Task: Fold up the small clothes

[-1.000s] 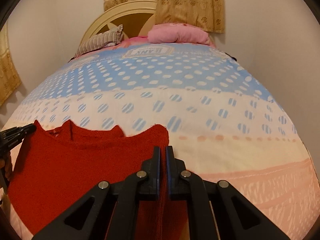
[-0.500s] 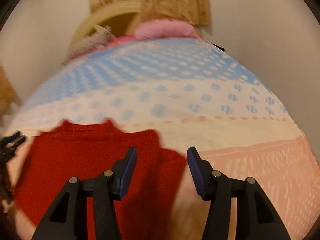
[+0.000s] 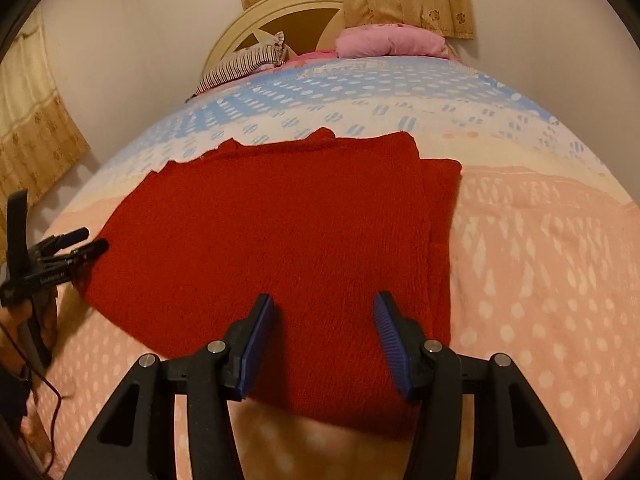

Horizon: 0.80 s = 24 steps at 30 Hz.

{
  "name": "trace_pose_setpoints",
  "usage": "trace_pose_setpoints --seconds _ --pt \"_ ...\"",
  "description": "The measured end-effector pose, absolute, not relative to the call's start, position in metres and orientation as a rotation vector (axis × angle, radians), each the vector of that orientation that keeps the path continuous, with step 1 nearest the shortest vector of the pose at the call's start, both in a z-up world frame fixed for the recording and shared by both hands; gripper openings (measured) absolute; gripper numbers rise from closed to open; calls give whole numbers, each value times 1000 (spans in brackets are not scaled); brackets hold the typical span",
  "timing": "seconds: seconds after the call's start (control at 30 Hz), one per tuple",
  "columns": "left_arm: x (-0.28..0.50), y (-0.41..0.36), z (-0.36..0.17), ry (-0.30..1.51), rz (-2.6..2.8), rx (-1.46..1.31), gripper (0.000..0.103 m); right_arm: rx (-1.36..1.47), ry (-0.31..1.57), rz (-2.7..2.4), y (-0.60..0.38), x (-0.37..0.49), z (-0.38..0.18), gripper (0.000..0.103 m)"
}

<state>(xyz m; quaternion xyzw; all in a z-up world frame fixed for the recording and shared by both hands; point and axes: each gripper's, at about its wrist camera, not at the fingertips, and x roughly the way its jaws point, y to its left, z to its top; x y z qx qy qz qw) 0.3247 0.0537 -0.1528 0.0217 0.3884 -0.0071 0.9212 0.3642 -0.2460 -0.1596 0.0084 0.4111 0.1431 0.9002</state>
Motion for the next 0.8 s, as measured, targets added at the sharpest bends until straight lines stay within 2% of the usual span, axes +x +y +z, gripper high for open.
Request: trace_pose_setpoints --seconds 0.1,0.23,0.33,0.5,0.63,0.8 --pt "324 56 -154 806 2 27 97 -61 846 265 -237 357 -156 54" --pt "313 62 -157 801 7 2 103 -1 795 285 -237 348 -139 54" --pt "315 68 -161 822 -3 -33 103 -64 865 278 -230 352 -164 54" --pt "311 66 -164 838 -11 -13 103 -78 864 272 -228 348 -164 57" --pt "302 71 -167 850 -26 -33 103 -90 857 283 -225 344 -166 63" --pt "298 70 -167 844 -20 -23 103 -101 857 269 -224 343 -167 63"
